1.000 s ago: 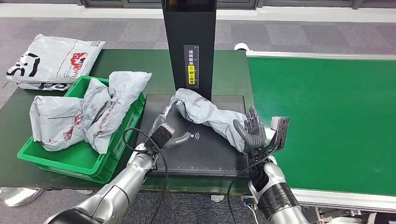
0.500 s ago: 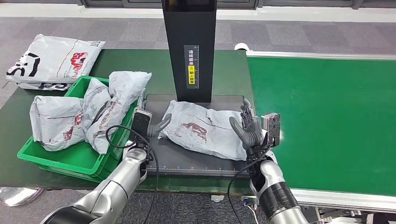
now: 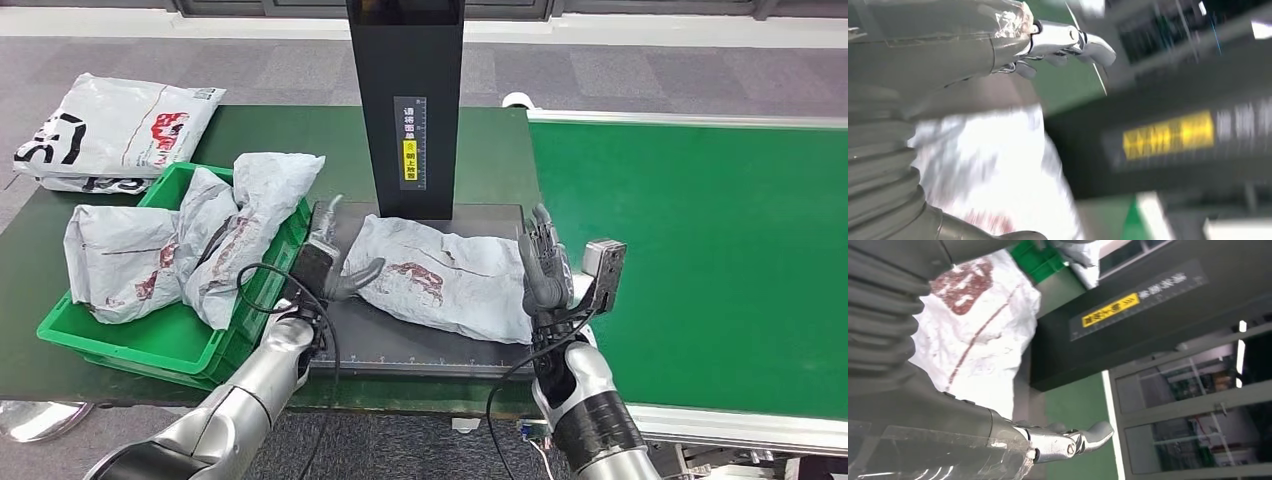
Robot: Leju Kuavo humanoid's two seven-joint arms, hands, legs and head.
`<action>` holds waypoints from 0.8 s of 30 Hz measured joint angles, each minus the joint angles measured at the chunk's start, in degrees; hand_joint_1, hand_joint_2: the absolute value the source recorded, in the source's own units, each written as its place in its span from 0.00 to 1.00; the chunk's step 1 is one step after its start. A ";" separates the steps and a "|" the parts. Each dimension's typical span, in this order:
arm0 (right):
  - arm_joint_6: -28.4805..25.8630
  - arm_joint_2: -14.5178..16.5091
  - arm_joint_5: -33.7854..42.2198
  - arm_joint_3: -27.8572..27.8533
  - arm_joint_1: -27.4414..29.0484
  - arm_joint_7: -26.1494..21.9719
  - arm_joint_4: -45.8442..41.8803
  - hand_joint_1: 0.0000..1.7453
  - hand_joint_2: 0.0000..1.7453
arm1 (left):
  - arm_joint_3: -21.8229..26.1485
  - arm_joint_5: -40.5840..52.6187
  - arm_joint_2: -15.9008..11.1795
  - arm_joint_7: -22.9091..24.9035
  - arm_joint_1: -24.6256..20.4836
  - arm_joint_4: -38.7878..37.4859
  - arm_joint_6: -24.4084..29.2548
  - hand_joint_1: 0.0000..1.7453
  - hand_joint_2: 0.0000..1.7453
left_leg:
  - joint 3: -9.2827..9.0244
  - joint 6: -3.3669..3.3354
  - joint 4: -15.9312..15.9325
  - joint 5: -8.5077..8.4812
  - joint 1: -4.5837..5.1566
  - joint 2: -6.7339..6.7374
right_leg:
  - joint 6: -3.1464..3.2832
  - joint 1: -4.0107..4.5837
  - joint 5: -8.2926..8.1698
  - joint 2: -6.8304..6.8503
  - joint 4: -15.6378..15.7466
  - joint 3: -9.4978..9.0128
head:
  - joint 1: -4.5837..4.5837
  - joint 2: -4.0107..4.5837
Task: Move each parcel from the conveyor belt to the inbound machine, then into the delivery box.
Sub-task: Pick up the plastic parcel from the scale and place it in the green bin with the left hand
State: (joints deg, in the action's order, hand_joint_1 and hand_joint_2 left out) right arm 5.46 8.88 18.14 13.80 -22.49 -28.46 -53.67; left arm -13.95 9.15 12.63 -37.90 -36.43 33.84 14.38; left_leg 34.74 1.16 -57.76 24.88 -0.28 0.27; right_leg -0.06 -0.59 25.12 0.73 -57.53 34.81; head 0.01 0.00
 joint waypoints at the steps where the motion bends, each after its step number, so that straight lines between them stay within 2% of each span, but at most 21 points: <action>1: -0.48 0.01 0.44 -0.09 -0.20 -0.08 -0.19 0.00 1.00 | -1.12 1.67 -0.01 0.21 -0.01 -0.44 -0.41 0.00 1.00 | 0.00 0.00 0.00 0.00 0.00 0.00 | 0.00 0.00 0.00 0.00 0.00 0.00 | 0.00 0.00; 4: -2.87 0.02 0.54 -0.27 -0.58 -0.18 -1.07 0.00 1.00 | -4.17 6.35 0.03 1.82 -0.03 -1.90 -0.99 0.00 1.00 | 0.00 0.00 0.00 0.00 0.00 0.01 | 0.00 0.00 0.00 0.00 0.00 0.00 | 0.00 0.00; 10: -5.99 0.02 -1.42 -0.30 -0.75 -0.12 -2.40 0.00 1.00 | -10.57 15.73 -0.02 11.43 -1.25 -6.53 -4.20 0.00 1.00 | 0.00 0.00 0.00 0.00 0.00 0.01 | 0.00 0.01 0.00 0.00 0.00 0.00 | 0.00 0.00; 14: -6.04 0.02 -1.52 -0.30 -0.77 -0.10 -2.70 0.00 1.00 | -12.60 16.92 -0.09 12.87 -2.13 -8.32 -5.02 0.01 1.00 | -0.01 0.00 0.00 0.00 -0.01 0.00 | 0.00 0.01 0.00 0.00 0.00 -0.01 | -0.01 0.00; 18: -5.92 0.02 -1.69 -0.32 -0.76 -0.09 -2.76 0.00 1.00 | -14.75 22.40 -0.28 17.82 -3.44 -9.91 -4.75 1.00 1.00 | -0.05 0.00 0.00 0.00 -0.01 -0.02 | 0.00 0.01 0.00 0.02 0.00 -0.07 | -0.01 0.00; 21: -5.69 0.02 -2.10 -0.32 -0.68 -0.17 -2.77 0.00 1.00 | -16.77 26.97 -0.49 22.52 -4.84 -11.09 -3.60 1.00 1.00 | -0.16 0.00 0.00 0.00 0.00 -0.05 | 0.00 0.00 0.01 0.04 0.00 -0.21 | -0.01 0.00; 24: -5.66 0.02 -2.34 -0.32 -0.34 -0.19 -3.07 0.00 1.00 | -17.47 28.73 -0.63 24.43 -5.84 -11.81 -2.12 1.00 1.00 | -0.27 0.00 0.01 0.00 0.00 -0.02 | 0.00 0.00 0.01 0.02 0.00 -0.28 | -0.01 0.00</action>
State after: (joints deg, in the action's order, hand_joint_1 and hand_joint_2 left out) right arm -0.20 8.90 15.80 13.49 -22.83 -28.65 -56.75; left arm -31.42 37.88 11.99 -13.47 -42.27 22.03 12.25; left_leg 34.47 1.16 -57.76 24.88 -0.29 0.24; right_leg -0.06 -0.60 25.12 0.76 -57.53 34.54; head 0.00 0.00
